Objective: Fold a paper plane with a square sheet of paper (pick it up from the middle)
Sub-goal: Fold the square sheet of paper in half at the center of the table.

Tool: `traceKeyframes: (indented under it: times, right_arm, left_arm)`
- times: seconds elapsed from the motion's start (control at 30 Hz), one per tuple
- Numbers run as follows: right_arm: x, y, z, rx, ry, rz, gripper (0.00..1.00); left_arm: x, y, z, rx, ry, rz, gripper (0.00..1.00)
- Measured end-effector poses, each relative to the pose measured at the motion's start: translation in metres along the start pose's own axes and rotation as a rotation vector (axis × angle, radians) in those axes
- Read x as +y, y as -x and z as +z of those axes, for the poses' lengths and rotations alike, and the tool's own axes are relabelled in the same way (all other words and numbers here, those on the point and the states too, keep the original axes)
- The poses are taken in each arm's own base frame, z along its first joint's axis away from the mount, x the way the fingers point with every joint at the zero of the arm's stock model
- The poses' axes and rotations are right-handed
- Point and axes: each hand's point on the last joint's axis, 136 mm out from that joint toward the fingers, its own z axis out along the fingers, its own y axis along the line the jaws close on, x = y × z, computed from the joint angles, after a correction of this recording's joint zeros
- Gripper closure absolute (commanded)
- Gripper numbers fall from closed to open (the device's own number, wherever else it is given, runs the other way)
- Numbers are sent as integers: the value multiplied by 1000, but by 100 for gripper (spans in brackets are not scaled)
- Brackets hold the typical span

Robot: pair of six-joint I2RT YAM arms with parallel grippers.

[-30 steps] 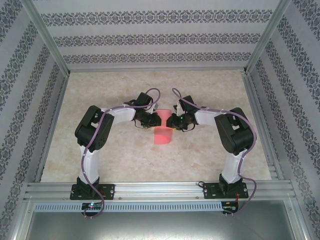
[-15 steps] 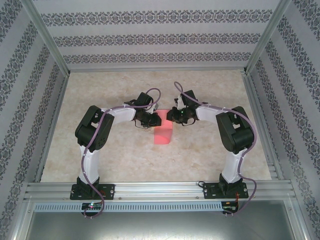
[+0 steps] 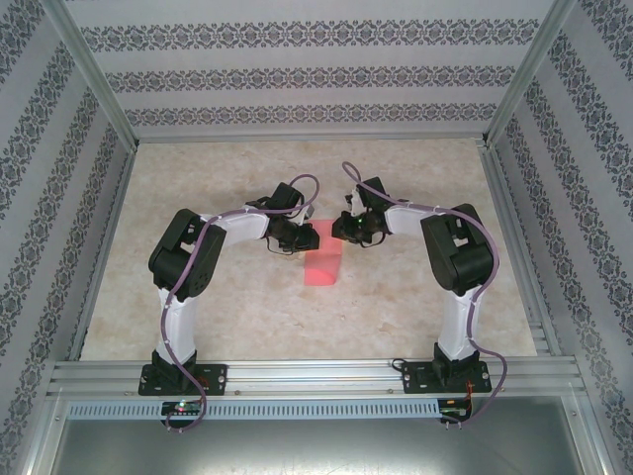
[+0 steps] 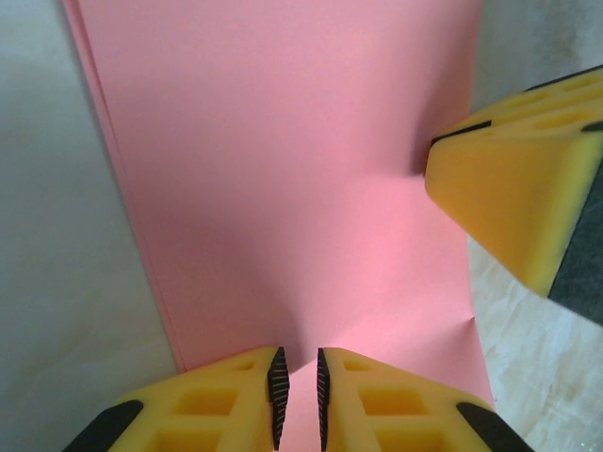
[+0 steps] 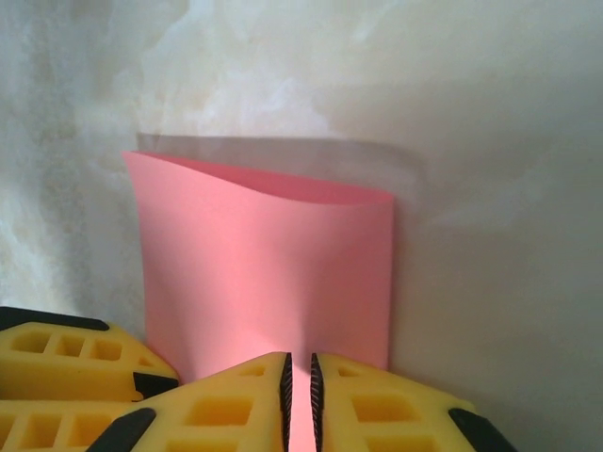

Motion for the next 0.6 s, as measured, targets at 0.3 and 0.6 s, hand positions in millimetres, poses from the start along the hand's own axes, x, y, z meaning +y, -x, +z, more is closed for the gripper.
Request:
traceKeyframes:
  times: [0.3, 0.6]
  right_arm:
    - [-10, 29, -8, -105, -15, 3, 83]
    - [-6, 36, -8, -128, -10, 8, 83]
  left_arm:
    - [0, 0, 1, -1, 11, 20, 78]
    - [1, 0, 1, -1, 16, 24, 78]
